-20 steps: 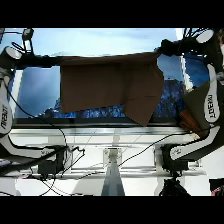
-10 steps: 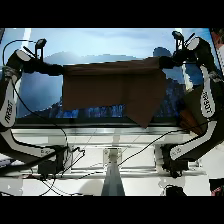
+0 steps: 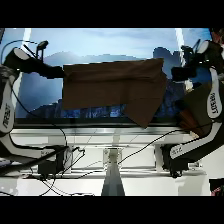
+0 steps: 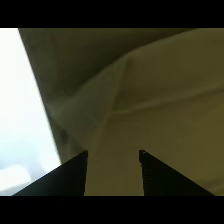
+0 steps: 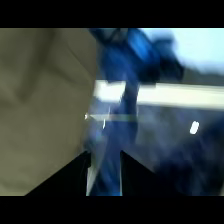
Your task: Fold the clothes and pants, and hang the long-sleeved shirts on hangers.
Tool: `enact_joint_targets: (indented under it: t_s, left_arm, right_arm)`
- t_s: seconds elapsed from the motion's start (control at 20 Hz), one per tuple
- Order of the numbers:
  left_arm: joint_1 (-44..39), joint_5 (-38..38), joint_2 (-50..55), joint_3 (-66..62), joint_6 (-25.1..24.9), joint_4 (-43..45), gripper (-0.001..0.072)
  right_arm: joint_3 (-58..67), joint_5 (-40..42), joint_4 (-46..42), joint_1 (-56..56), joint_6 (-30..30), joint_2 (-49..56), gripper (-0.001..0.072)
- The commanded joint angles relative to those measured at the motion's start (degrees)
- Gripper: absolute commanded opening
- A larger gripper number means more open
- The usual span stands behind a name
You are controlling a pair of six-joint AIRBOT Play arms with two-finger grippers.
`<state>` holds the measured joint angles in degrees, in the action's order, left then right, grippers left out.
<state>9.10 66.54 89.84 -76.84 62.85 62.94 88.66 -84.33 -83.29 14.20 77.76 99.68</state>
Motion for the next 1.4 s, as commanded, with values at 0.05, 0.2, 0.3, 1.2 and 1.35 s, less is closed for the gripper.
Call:
enact_joint_targets:
  t_s: [0.05,0.2,0.3,1.2,1.35]
  left_arm:
    - [3.7,6.3,-10.4,0.0,0.2,0.6,0.0345]
    - [6.6,8.4,-16.7,0.0,0.2,0.5,0.0344]
    - [8.3,8.6,-19.7,0.0,2.6,0.5,0.0344]
    - [18.6,7.2,-21.4,26.5,7.3,5.2,0.0225]
    - [18.6,3.0,-21.1,35.5,3.9,2.8,0.0442]
  right_arm:
    - [-12.5,-3.8,4.5,7.2,1.2,-8.4,0.0232]
    - [-28.2,2.4,12.9,8.7,-2.1,-17.5,0.0317]
    - [-39.1,9.3,18.4,8.1,-6.0,-22.9,0.0316]
    - [-65.6,26.5,44.9,7.9,-25.0,-30.9,0.0018]
    - [-65.6,26.1,44.9,7.9,-24.9,-30.9,0.0018]
